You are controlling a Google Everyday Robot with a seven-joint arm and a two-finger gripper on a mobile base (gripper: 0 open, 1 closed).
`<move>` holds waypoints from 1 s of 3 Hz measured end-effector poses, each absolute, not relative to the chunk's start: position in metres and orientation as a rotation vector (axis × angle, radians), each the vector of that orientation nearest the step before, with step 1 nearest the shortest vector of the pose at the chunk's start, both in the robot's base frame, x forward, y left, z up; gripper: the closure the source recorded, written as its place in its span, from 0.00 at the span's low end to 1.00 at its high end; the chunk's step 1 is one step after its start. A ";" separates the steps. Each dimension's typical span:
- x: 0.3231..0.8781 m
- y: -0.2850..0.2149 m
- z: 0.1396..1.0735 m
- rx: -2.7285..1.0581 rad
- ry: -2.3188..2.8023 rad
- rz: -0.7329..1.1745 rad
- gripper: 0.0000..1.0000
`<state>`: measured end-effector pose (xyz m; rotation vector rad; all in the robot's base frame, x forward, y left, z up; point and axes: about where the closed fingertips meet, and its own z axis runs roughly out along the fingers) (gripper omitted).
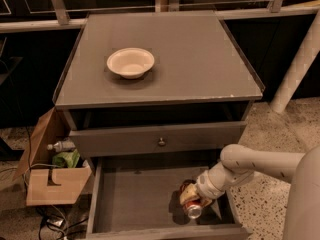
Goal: Place coke can into middle drawer
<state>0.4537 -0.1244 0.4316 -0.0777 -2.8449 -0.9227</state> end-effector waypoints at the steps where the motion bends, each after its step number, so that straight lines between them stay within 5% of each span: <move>1: 0.453 -0.120 0.426 -0.132 -2.849 -0.912 1.00; 3: 0.458 -0.121 0.412 -0.237 -2.877 -0.880 1.00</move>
Offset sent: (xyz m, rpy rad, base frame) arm 0.0011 0.0096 -0.0004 0.0105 0.0053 -0.0327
